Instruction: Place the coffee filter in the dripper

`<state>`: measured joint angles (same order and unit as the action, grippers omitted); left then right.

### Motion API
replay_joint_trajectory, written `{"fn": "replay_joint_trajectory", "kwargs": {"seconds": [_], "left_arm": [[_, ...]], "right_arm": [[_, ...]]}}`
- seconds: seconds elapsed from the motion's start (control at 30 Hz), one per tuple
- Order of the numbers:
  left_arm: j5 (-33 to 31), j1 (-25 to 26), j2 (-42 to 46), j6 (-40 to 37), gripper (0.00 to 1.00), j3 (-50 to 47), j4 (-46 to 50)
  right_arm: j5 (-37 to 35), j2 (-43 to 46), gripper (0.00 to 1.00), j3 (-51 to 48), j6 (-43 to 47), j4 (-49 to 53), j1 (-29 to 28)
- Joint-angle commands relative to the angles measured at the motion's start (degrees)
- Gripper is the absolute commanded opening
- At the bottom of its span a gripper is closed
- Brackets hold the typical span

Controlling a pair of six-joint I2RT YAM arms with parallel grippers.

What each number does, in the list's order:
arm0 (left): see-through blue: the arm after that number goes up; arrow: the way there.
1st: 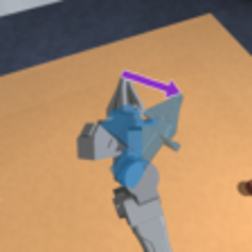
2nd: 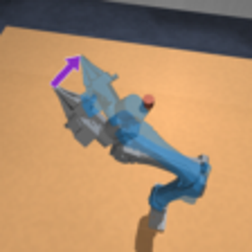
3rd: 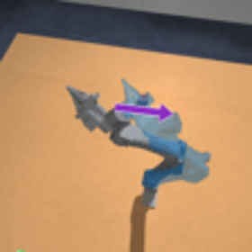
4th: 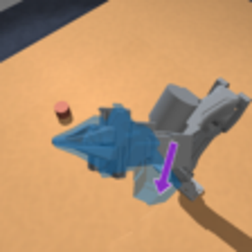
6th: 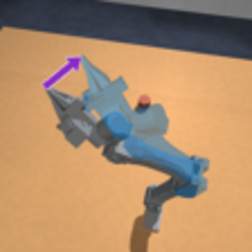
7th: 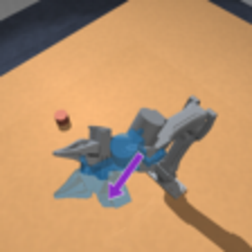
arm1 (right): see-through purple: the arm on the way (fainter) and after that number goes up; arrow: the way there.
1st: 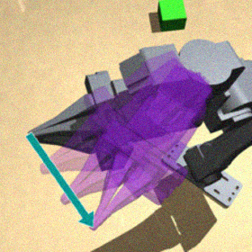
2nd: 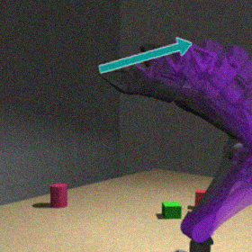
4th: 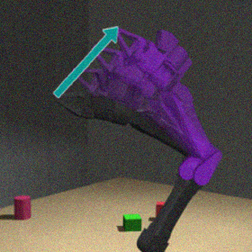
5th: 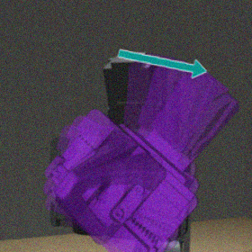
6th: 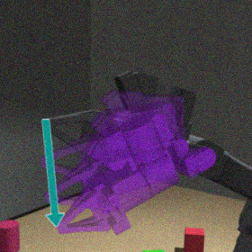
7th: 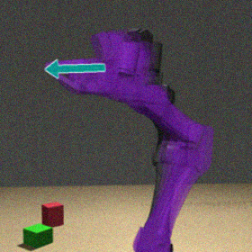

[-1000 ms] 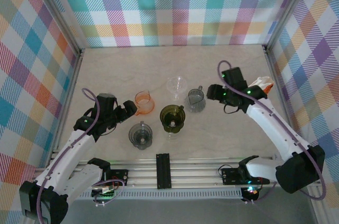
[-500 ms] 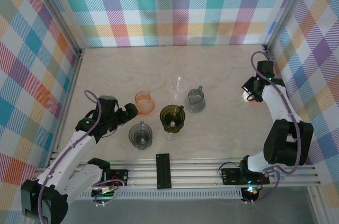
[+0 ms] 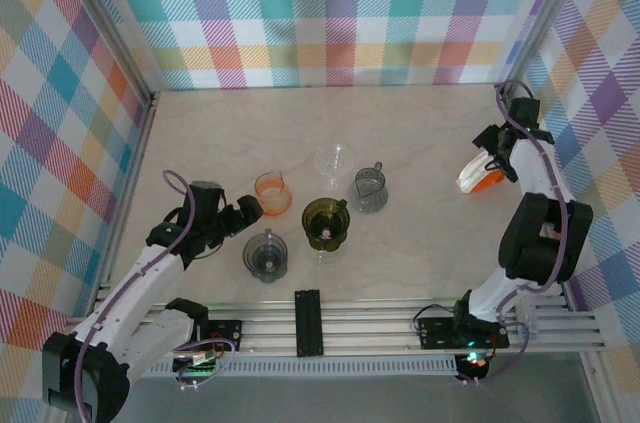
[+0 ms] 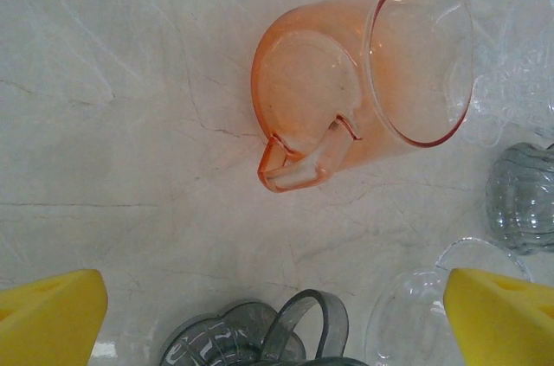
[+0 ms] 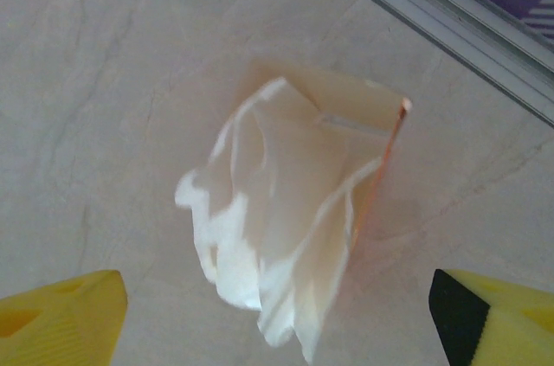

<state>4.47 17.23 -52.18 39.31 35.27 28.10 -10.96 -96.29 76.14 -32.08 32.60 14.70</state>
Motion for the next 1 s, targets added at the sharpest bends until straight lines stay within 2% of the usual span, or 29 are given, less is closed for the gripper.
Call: {"fn": "replay_joint_trajectory", "kwargs": {"seconds": [0.0, 0.2, 0.73, 0.87, 0.97], "left_arm": [[0.71, 0.26, -0.59, -1.01, 1.0, -0.49, -0.94], [0.19, 0.22, -0.97, -0.79, 1.0, -0.32, -0.96], [0.18, 0.17, -1.6, 0.29, 1.0, 0.33, -0.88], [-0.05, 0.17, -1.49, 0.42, 1.0, 0.47, -0.58], [-0.34, 0.17, -1.43, 0.42, 1.0, 0.59, -0.24]], "right_arm": [[-0.8, -3.83, 1.0, 4.46, -0.56, 3.13, 0.62], [-1.23, -9.19, 0.99, 8.45, -2.55, 5.87, 1.03], [0.99, -17.53, 1.0, 17.05, 3.96, 11.22, 2.02], [2.54, -18.35, 0.94, 17.06, 6.22, 11.17, 2.09], [4.59, -19.08, 0.85, 17.36, 8.47, 10.91, 2.09]]}}
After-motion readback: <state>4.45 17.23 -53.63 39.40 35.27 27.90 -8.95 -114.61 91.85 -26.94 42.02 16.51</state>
